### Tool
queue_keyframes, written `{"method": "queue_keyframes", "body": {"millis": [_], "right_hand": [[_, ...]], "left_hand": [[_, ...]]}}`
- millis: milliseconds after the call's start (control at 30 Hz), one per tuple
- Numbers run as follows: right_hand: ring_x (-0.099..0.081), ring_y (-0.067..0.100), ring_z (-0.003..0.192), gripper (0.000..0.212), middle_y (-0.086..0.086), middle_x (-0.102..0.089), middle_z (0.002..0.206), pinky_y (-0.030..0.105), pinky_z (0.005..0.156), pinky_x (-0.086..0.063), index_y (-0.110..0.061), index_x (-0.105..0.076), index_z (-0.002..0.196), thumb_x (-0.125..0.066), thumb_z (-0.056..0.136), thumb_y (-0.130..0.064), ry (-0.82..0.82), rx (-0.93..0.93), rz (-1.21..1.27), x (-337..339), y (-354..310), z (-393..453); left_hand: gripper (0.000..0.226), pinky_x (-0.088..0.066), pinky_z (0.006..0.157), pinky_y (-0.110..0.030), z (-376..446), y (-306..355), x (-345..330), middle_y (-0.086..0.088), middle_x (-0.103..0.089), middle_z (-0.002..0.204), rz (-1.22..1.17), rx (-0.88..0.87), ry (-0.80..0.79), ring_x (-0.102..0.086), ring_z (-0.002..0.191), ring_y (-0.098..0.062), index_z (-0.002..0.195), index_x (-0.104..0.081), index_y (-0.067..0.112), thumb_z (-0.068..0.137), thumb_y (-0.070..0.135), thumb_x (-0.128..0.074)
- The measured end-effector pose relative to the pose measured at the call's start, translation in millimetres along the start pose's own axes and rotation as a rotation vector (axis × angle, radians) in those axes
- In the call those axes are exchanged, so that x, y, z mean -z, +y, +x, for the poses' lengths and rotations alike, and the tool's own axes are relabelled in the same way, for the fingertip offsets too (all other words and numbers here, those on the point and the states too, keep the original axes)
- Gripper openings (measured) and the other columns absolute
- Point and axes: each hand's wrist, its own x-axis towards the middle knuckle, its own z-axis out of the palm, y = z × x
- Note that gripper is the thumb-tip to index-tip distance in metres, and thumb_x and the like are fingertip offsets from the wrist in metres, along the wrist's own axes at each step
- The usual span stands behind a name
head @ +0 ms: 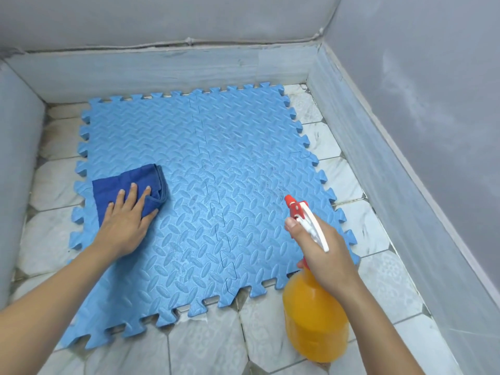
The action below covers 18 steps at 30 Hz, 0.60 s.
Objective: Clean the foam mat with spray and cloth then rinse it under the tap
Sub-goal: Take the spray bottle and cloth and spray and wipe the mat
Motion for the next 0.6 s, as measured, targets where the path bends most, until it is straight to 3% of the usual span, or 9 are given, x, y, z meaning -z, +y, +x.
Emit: {"method": "queue_keyframes", "body": {"millis": [233, 333, 500, 600], "right_hand": [[-0.059, 0.027, 0.064, 0.060, 0.009, -0.062, 0.067, 0.051, 0.059, -0.055, -0.009, -0.063, 0.078, -0.051, 0.076, -0.068, 0.024, 0.066, -0.060, -17, -5, 10], [-0.060, 0.018, 0.060, 0.045, 0.001, -0.061, 0.067, 0.046, 0.058, -0.059, -0.012, -0.065, 0.086, -0.057, 0.081, -0.056, -0.014, 0.001, 0.011, -9, -3, 13], [-0.067, 0.024, 0.068, 0.036, 0.008, -0.068, 0.071, 0.049, 0.058, -0.058, -0.012, -0.067, 0.081, -0.060, 0.087, -0.048, 0.020, -0.047, 0.014, -7, -1, 14], [-0.065, 0.027, 0.081, 0.015, 0.013, -0.069, 0.087, 0.033, 0.051, -0.057, -0.020, -0.068, 0.090, -0.063, 0.093, -0.034, -0.007, -0.071, 0.071, -2, -2, 14]], "left_hand": [[0.062, -0.005, 0.118, -0.047, -2, -1, 3, -0.003, 0.004, 0.162, -0.007, -0.008, -0.010, 0.003, 0.148, -0.027, 0.153, -0.002, 0.029, 0.099, 0.046, -0.027], [0.061, -0.005, 0.118, -0.048, 0, -1, 3, -0.003, 0.003, 0.162, -0.013, 0.000, -0.011, 0.003, 0.148, -0.028, 0.153, -0.003, 0.028, 0.100, 0.045, -0.028], [0.057, -0.007, 0.117, -0.054, 8, 5, 5, -0.007, -0.003, 0.162, -0.087, 0.034, -0.012, -0.001, 0.147, -0.033, 0.153, -0.011, 0.028, 0.100, 0.042, -0.030], [0.053, -0.009, 0.116, -0.055, 9, 17, 12, -0.009, -0.011, 0.161, -0.174, 0.005, 0.000, -0.004, 0.147, -0.035, 0.152, -0.018, 0.026, 0.102, 0.035, -0.032]]}}
